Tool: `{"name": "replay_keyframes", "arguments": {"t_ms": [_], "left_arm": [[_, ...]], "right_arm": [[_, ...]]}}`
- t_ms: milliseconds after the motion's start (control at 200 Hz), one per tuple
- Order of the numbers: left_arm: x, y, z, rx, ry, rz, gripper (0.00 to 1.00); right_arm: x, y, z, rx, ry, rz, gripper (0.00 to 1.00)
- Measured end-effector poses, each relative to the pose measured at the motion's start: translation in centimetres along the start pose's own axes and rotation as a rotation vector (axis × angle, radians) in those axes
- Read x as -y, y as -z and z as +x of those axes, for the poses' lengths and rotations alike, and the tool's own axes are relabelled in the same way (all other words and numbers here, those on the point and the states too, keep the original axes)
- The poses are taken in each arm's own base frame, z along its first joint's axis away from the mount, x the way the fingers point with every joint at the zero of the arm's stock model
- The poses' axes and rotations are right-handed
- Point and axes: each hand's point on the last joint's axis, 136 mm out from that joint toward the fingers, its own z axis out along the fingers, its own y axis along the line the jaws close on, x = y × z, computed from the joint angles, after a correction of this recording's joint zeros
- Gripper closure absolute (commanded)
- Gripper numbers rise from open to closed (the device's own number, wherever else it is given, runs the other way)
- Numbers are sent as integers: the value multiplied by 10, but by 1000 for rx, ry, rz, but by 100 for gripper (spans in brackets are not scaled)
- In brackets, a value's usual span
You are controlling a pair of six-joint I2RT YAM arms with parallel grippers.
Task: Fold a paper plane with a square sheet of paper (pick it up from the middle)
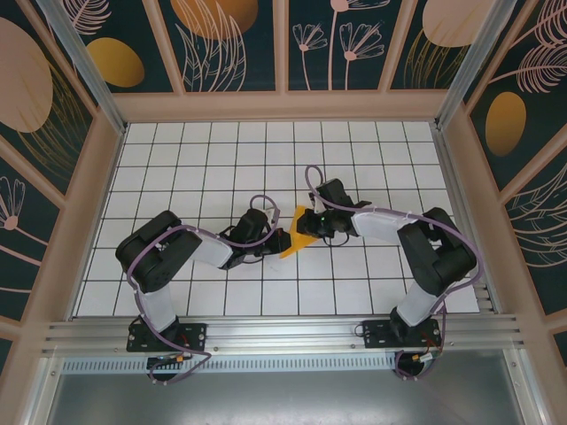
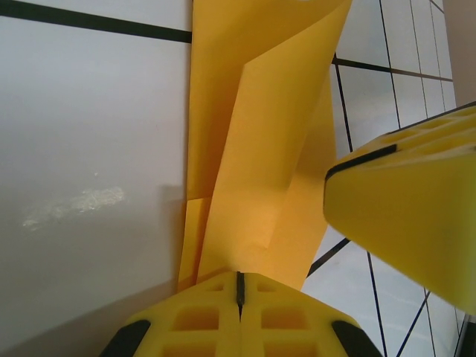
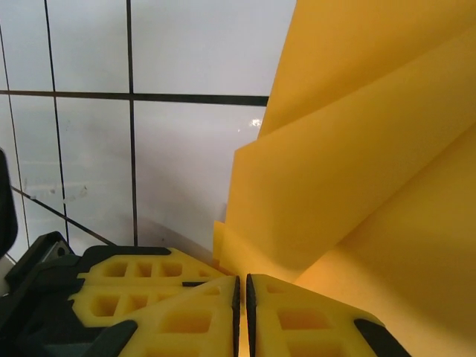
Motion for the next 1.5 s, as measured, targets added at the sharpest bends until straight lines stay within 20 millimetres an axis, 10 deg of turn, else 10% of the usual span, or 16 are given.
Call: {"name": "replay_keyframes", "arguments": {"t_ms": [1501], "left_arm": [[-1, 1, -1, -11, -9, -24, 96]], "right_arm": [[32, -15, -8, -33, -49, 9, 84]]}}
